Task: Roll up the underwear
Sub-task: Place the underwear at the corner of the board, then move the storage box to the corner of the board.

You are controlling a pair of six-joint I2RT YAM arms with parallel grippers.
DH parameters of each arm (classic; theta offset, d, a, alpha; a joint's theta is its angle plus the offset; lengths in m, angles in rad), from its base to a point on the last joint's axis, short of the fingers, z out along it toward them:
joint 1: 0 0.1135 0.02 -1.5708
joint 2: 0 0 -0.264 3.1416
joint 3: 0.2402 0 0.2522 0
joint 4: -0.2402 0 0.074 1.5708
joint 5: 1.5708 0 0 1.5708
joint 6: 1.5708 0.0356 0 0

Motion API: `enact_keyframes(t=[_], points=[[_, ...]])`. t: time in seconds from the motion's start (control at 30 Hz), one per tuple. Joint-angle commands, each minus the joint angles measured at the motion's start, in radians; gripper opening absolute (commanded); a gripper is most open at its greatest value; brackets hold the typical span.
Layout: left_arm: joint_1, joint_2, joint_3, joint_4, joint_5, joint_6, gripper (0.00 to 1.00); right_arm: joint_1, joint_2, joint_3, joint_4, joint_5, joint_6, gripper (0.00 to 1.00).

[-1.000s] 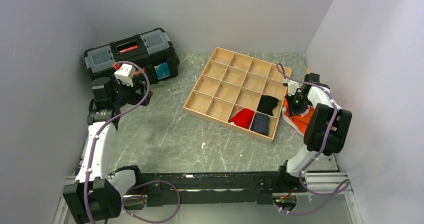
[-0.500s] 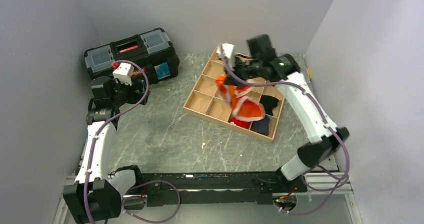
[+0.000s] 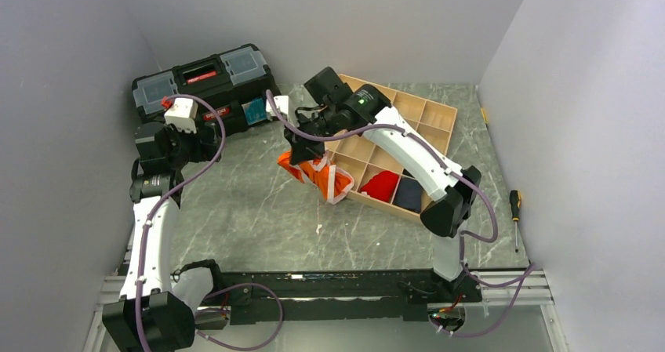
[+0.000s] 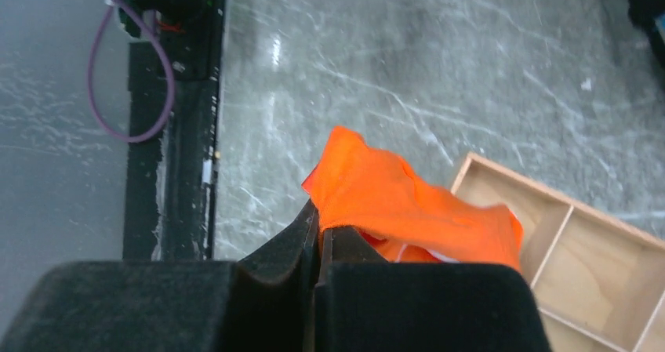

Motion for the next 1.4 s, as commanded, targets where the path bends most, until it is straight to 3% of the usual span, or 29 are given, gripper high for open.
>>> enact_keyframes(t=[0.0,0.27,0.33,0.4,0.5,0.6,0.73,0.97,1.13,1.37], points=[[0.007,-0.005,0.032,0.03,-0.008,-0.001,0.99,0.04,-0.049,0.116,0.005,-0.124,0.04,0.0],[0.012,0.003,0.036,0.017,-0.003,0.002,0.99,0.054,-0.019,0.202,0.018,-0.174,0.11,0.0],[0.012,0.003,0.029,0.034,0.0,-0.005,0.99,0.054,-0.027,0.152,0.043,-0.103,0.114,0.18],[0.012,0.008,0.03,0.03,0.015,-0.006,1.0,0.052,-0.024,0.088,0.072,0.032,0.118,0.49],[0.012,0.007,0.033,0.02,0.016,0.005,1.0,0.025,-0.01,-0.007,0.106,0.152,0.123,0.82],[0.012,0.008,0.023,0.039,0.032,-0.001,0.99,-0.04,-0.032,-0.113,0.17,0.21,0.144,0.99],[0.012,0.004,0.025,0.03,0.048,0.006,0.99,-0.147,-0.089,-0.239,0.232,0.317,0.154,0.99],[0.012,0.006,0.023,0.034,0.087,0.001,0.99,-0.293,-0.133,-0.486,0.303,0.516,0.128,0.92],[0.012,0.02,0.037,0.015,0.116,-0.005,0.99,-0.361,-0.102,-0.576,0.33,0.53,0.17,0.79],[0.012,0.029,0.029,0.025,0.121,-0.009,0.99,-0.41,-0.069,-0.669,0.412,0.466,0.274,0.83]])
